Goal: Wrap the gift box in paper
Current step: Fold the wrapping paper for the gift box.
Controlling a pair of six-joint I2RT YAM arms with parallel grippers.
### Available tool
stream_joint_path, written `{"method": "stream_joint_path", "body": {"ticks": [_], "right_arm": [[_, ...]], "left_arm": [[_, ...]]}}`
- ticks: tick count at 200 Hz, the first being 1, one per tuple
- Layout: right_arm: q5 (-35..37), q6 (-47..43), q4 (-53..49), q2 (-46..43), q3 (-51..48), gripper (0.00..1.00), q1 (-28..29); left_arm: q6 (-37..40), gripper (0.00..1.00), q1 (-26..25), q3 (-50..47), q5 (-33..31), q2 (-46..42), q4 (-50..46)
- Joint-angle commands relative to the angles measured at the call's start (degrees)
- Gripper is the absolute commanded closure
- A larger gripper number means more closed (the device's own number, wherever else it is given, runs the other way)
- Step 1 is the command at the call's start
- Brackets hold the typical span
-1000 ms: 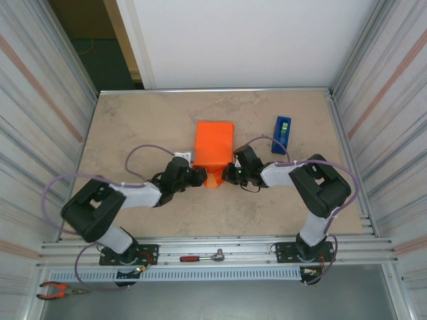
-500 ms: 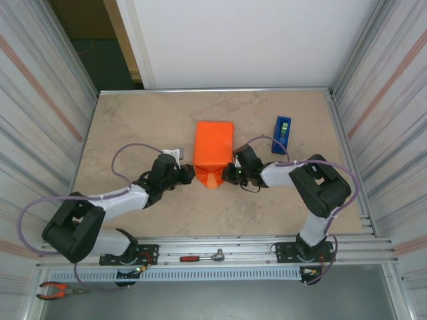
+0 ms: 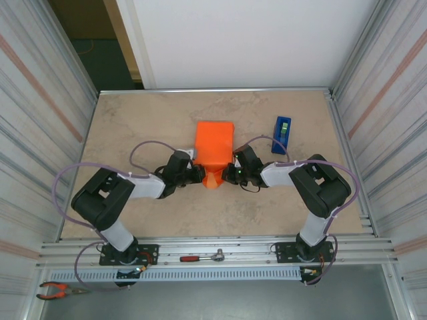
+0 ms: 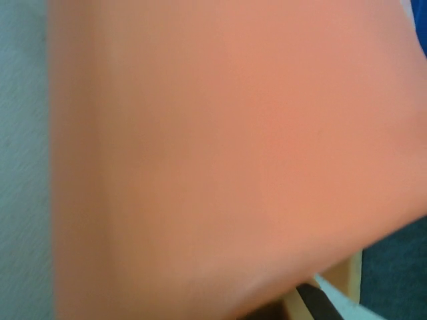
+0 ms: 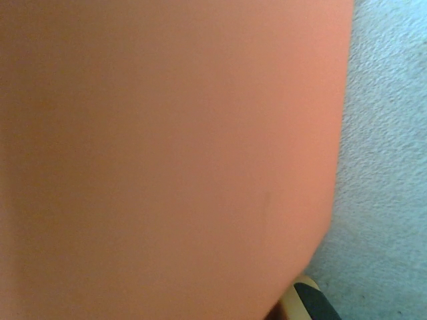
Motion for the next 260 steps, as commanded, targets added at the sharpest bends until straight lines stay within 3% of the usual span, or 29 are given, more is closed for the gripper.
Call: {"method": "stream_joint_path", "body": {"ticks": [1, 46, 129, 260], "right_arm": [[0.5, -1.5, -8.1, 2.3, -1.2, 1.0, 1.5], [0.7, -1.5, -8.4, 1.9, -1.4, 1.0, 1.6], [0.8, -1.7, -8.5, 1.7, -1.4, 1.0, 1.6], [0.2, -1.7, -9.2, 0.3, -1.3, 1.0, 1.7]], "left_arm": [[0.7, 1.0, -0.7, 2.7, -0.9, 2.7, 2.7], [0.1, 1.0, -2.2, 2.5, -1.2, 4.5, 4.8], [1.2, 1.0, -0.8, -6.2, -4.0, -10.2, -2.0], [4.4, 1.0, 0.3, -1.4, -3.8, 0.5, -1.5]]}}
